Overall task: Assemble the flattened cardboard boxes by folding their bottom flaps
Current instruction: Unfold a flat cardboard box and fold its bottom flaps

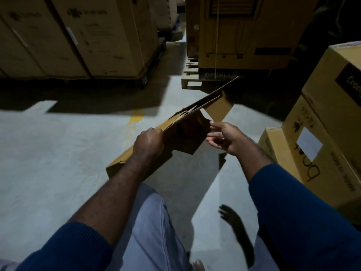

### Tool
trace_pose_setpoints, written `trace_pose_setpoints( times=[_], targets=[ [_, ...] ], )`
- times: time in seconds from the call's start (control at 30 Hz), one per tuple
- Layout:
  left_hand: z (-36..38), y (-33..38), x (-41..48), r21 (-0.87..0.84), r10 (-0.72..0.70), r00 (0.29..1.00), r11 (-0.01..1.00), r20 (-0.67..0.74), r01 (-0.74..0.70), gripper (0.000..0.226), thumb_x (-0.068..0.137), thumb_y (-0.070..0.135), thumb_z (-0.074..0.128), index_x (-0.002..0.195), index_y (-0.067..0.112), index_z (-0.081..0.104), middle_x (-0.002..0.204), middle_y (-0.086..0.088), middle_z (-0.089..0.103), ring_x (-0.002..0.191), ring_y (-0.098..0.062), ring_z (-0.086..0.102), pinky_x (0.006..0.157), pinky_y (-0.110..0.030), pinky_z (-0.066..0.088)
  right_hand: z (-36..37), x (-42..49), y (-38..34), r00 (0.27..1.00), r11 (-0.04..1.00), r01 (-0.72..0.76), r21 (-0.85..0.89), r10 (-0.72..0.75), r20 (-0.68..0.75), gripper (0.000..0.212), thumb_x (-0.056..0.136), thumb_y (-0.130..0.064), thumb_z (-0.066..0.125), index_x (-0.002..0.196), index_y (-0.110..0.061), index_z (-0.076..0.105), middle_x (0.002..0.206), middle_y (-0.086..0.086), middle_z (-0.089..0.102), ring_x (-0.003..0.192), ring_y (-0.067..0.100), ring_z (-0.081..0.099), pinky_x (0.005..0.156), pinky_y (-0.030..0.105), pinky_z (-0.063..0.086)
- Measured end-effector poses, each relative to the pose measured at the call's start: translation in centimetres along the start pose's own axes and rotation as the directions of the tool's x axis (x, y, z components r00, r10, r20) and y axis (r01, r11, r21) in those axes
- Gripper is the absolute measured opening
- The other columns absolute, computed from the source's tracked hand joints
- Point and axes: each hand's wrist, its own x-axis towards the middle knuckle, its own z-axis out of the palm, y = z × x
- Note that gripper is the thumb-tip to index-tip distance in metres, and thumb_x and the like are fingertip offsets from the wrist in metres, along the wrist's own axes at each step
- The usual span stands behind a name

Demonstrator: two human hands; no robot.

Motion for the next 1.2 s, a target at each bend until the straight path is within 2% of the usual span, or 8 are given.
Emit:
trace_pose_setpoints(
  times=[0.2, 0.33, 0.43, 0.57, 0.77, 0.9, 1.1, 1.2],
  targets=[
    [0.9, -2.0, -0.3, -0.030, 0.152, 0.981, 0.987, -0.117, -0.157, 0.018, 0.091, 0.016, 0.067, 0.109, 0.018, 0.062, 0.102, -0.004, 0.070, 0.077, -0.021, 0.057, 0.066, -0.031, 0.036, -0.8, 0.7, -0.8, 0.995, 0.973, -0.044, 0.227, 0.023, 0.094, 0.071, 0.093, -0.048, 0.069, 0.147, -0.007, 0.047, 0.142, 0.029, 0.052, 0.125, 0.039, 0.059, 0.106, 0.047, 0.051],
    [1.7, -2.3, -0.4, -0.017, 0.324, 0.934, 0.944, -0.155, -0.330, 0.037, 0.092, 0.006, 0.063, 0.129, 0.012, 0.063, 0.128, -0.007, 0.069, 0.106, -0.031, 0.070, 0.082, -0.042, 0.055, -1.1, 0.5, -1.3, 0.997, 0.869, -0.003, 0.495, -0.035, 0.067, 0.106, 0.078, -0.051, 0.085, 0.158, -0.009, 0.030, 0.153, 0.033, 0.035, 0.136, 0.048, 0.046, 0.108, 0.056, 0.047],
    [2.4, -2.7, -0.3, 0.003, 0.410, 0.905, 0.911, -0.117, -0.412, 0.052, 0.090, 0.001, 0.066, 0.141, 0.009, 0.058, 0.140, -0.011, 0.062, 0.118, -0.034, 0.066, 0.092, -0.046, 0.054, -2.1, 0.5, -1.0, 1.000, 0.741, 0.023, 0.671, -0.019, -0.013, 0.120, 0.071, -0.052, 0.090, 0.160, -0.010, 0.022, 0.157, 0.032, 0.029, 0.141, 0.051, 0.038, 0.108, 0.066, 0.042],
    [3.1, -3.6, -0.4, -0.030, 0.456, 0.886, 0.887, -0.088, -0.460, 0.064, 0.082, -0.010, 0.069, 0.142, 0.008, 0.057, 0.143, -0.012, 0.059, 0.120, -0.037, 0.065, 0.090, -0.047, 0.055, -3.5, 0.3, -0.2, 0.991, 0.648, -0.009, 0.761, 0.110, -0.082, 0.095, 0.086, -0.034, 0.081, 0.158, -0.006, 0.025, 0.159, 0.029, 0.029, 0.145, 0.049, 0.035, 0.112, 0.065, 0.038],
    [4.5, -5.9, -0.4, -0.015, 0.544, 0.835, 0.837, -0.083, -0.547, 0.071, 0.069, -0.016, 0.077, 0.136, 0.007, 0.063, 0.134, -0.013, 0.066, 0.109, -0.033, 0.071, 0.078, -0.046, 0.062, -3.5, 1.4, 0.7, 0.976, 0.782, -0.076, 0.618, 0.187, -0.116, 0.062, 0.094, 0.002, 0.064, 0.151, -0.003, 0.039, 0.154, 0.029, 0.039, 0.137, 0.046, 0.047, 0.105, 0.058, 0.050],
    [5.2, -7.5, -0.4, -0.017, 0.551, 0.832, 0.833, -0.060, -0.553, 0.077, 0.066, -0.014, 0.078, 0.138, 0.009, 0.061, 0.136, -0.011, 0.065, 0.112, -0.031, 0.070, 0.081, -0.041, 0.062, -2.9, 2.2, 1.1, 0.974, 0.754, -0.103, 0.648, 0.210, -0.089, 0.061, 0.097, -0.006, 0.062, 0.152, -0.002, 0.035, 0.155, 0.027, 0.039, 0.139, 0.047, 0.045, 0.109, 0.062, 0.043],
    [5.7, -7.9, -0.6, 0.016, 0.565, 0.824, 0.825, -0.040, -0.565, 0.080, 0.062, -0.015, 0.082, 0.136, 0.007, 0.062, 0.136, -0.013, 0.065, 0.112, -0.031, 0.070, 0.079, -0.040, 0.062, -2.0, 2.5, 1.5, 0.981, 0.672, -0.058, 0.738, 0.175, -0.082, 0.091, 0.090, -0.050, 0.070, 0.160, -0.016, 0.024, 0.162, 0.027, 0.026, 0.144, 0.050, 0.036, 0.109, 0.070, 0.038],
    [5.7, -8.1, -0.8, 0.025, 0.570, 0.820, 0.822, -0.059, -0.569, 0.076, 0.066, -0.007, 0.086, 0.137, 0.009, 0.062, 0.136, -0.011, 0.065, 0.112, -0.031, 0.070, 0.077, -0.041, 0.062, -1.3, 2.4, 1.6, 0.975, 0.778, -0.037, 0.627, 0.165, -0.146, 0.074, 0.093, -0.028, 0.074, 0.154, -0.011, 0.036, 0.160, 0.026, 0.030, 0.144, 0.048, 0.037, 0.106, 0.064, 0.046]
  ],
)
